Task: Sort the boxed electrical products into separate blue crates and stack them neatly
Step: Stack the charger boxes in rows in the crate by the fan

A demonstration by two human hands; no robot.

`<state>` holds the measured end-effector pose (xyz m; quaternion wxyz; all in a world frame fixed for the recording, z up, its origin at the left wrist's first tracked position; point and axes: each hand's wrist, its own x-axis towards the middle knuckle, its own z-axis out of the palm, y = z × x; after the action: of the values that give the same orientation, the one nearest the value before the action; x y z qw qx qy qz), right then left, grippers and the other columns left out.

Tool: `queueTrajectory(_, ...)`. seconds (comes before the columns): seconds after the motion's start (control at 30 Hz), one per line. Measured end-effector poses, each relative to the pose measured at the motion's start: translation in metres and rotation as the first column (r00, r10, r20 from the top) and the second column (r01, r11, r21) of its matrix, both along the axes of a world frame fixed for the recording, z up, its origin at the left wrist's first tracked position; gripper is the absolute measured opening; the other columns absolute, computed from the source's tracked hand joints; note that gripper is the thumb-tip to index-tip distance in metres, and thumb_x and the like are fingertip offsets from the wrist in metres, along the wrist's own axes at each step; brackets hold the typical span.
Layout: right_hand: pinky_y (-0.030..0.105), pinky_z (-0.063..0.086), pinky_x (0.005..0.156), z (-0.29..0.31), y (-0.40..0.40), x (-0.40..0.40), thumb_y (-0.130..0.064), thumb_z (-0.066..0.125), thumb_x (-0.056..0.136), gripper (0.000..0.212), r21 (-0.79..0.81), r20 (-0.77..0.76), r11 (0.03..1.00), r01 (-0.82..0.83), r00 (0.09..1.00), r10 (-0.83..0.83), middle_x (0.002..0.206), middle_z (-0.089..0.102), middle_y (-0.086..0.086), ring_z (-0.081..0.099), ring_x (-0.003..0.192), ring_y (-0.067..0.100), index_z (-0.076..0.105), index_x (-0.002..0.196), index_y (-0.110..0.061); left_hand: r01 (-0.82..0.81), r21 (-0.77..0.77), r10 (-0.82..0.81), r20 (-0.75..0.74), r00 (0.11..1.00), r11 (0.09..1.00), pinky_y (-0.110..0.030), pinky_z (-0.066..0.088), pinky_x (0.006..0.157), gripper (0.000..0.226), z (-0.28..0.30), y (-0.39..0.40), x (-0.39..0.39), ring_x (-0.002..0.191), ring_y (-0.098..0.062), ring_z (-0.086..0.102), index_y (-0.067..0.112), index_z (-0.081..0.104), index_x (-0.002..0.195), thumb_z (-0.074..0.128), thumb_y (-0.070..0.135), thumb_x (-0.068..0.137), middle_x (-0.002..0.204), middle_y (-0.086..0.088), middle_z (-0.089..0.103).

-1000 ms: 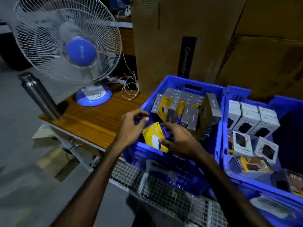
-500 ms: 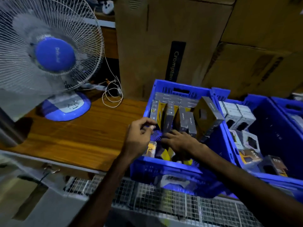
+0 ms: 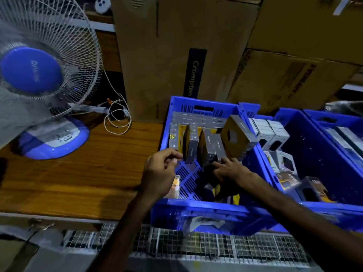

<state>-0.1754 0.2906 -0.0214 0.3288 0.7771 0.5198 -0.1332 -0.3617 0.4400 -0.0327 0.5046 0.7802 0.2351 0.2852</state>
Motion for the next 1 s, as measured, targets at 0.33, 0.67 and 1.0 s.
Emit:
queueTrajectory(0.33, 0.043, 0.049, 0.099, 0.018, 0.001, 0.001, -0.026, 0.050, 0.106, 0.035, -0.050, -0.068, 0.994, 0.093, 0.993, -0.096, 0.142, 0.057, 0.011, 0.059, 0.129, 0.031, 0.052, 0.139, -0.016, -0.037, 0.030, 0.038, -0.019, 0.999, 0.999, -0.015, 0.054, 0.075, 0.031, 0.000, -0.002, 0.001, 0.094, -0.005, 0.069, 0.024, 0.073, 0.099, 0.055, -0.002, 0.099, 0.100, 0.011, 0.072)
queueTrajectory(0.67, 0.057, 0.054, 0.086, -0.055, 0.059, -0.043, -0.036, 0.083, 0.078, 0.108, 0.307, -0.454, 0.948, -0.084, 0.862, 0.223, 0.144, 0.031, 0.011, 0.049, 0.123, 0.041, 0.010, 0.158, -0.035, -0.085, 0.065, 0.086, -0.012, 0.996, 0.994, -0.032, 0.059, 0.083, 0.026, -0.001, -0.002, -0.001, 0.095, -0.008, 0.070, 0.019, 0.074, 0.101, 0.057, 0.000, 0.099, 0.101, 0.009, 0.073)
queueTrajectory(1.0, 0.058, 0.047, 0.099, -0.056, 0.060, -0.041, -0.021, 0.051, 0.100, 0.058, 0.418, -0.152, 0.824, -0.383, 0.865, 0.478, 0.160, 0.034, 0.000, 0.038, 0.141, 0.031, 0.032, 0.155, -0.023, -0.080, 0.162, 0.084, -0.021, 0.996, 0.984, -0.014, 0.050, 0.078, 0.022, -0.003, -0.004, 0.000, 0.094, -0.001, 0.065, 0.022, 0.073, 0.100, 0.061, 0.004, 0.098, 0.099, 0.010, 0.071)
